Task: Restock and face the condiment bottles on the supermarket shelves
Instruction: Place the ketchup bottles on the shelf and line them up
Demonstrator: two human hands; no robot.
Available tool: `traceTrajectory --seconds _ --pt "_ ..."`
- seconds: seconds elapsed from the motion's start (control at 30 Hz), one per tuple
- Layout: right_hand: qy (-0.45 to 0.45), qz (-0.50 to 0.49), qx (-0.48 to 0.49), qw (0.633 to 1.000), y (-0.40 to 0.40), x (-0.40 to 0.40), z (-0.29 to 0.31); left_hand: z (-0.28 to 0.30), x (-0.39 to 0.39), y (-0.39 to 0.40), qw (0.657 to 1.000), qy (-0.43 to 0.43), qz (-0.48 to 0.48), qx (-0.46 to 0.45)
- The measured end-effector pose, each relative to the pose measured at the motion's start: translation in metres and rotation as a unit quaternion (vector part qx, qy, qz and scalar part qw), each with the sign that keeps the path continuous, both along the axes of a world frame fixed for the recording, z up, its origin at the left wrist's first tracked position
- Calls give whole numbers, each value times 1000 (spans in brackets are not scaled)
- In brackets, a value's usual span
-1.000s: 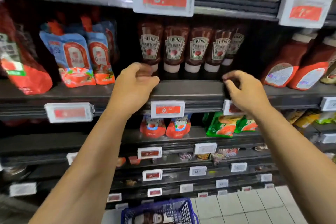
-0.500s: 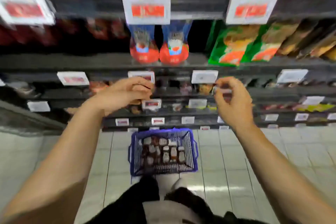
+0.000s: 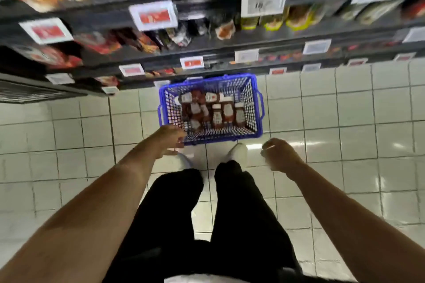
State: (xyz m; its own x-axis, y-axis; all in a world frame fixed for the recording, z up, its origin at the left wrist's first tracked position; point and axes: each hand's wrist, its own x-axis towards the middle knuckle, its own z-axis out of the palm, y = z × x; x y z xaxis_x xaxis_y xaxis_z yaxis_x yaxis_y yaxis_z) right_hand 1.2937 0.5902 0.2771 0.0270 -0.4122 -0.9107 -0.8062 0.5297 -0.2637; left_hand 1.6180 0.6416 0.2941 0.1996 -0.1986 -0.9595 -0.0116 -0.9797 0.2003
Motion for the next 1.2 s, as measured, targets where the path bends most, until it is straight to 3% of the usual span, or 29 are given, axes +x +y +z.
traceTrajectory --seconds 0.23,0.4,0.5,0.6,0.8,0.93,1.07,1.2 --pt "-3 155 -39 987 -24 34 -163 -196 -2 10 994 -104 1 13" --pt "-7 184 -80 980 -55 69 -284 -328 7 -3 986 -154 0 -60" --pt "6 252 -66 965 -61 89 -353 -397 13 -14 989 -113 30 -87" --pt "8 319 -128 939 -71 113 -414 -446 18 -34 987 -125 77 -64" --pt "79 278 -212 934 -118 157 -506 -515 3 -74 956 -286 55 46" --pt "101 289 -203 930 -131 168 -545 -544 -11 -79 927 -364 82 27" --pt "48 176 -215 959 -131 149 -550 -549 -6 -68 929 -361 85 -18" --pt "34 124 -237 963 -112 139 -507 -511 -2 -42 956 -287 69 1"
